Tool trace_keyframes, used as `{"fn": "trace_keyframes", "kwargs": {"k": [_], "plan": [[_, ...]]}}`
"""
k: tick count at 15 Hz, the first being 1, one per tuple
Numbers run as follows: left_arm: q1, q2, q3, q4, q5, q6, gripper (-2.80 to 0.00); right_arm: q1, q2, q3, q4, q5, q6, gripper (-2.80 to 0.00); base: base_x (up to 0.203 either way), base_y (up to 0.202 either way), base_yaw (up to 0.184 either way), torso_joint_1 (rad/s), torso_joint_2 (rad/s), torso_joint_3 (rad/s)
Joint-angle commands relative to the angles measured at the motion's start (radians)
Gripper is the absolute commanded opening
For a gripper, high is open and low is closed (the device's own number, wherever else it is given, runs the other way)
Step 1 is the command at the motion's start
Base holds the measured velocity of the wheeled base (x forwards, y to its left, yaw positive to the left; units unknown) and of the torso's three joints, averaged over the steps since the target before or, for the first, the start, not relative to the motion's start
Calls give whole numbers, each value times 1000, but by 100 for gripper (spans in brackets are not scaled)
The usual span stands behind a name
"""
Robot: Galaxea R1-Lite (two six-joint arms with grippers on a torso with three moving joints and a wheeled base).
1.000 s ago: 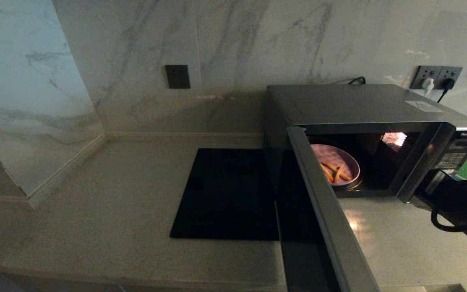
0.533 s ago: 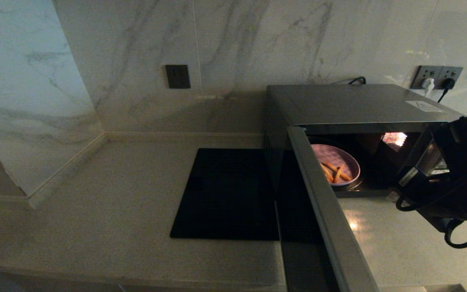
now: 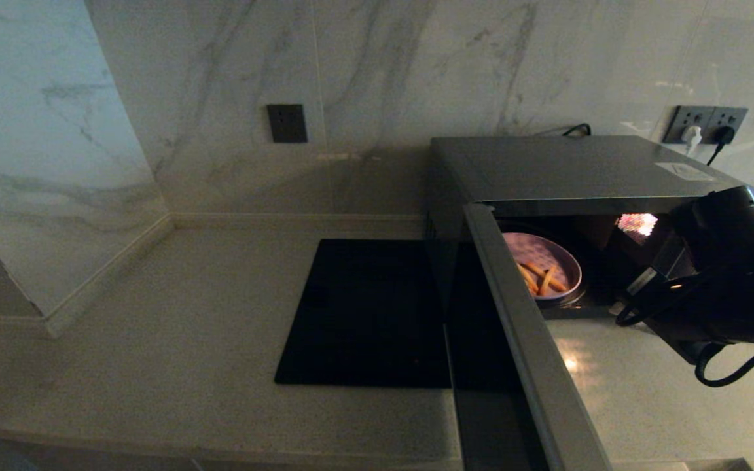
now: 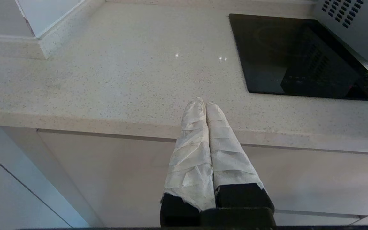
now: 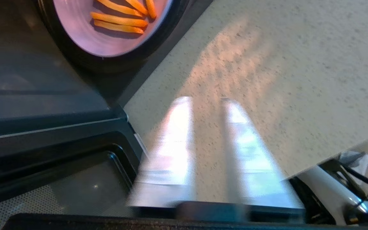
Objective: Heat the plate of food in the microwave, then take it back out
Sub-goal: Take the plate out of the microwave
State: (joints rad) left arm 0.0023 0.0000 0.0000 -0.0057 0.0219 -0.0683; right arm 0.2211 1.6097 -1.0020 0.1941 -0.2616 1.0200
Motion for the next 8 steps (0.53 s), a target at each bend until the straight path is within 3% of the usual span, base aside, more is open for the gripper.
{"fn": "trace_keyframes", "kwargs": {"k": [1,8], "plan": [[-1,0,0,-2,1,-1,-280,-1,32,-14,-33,-1,-2,0,0,0,0,0,0,0],[0,0,0,-1,1,-1,-280,-37,178,-144,-20,-16,26,0,0,0,0,0,0,0]]}}
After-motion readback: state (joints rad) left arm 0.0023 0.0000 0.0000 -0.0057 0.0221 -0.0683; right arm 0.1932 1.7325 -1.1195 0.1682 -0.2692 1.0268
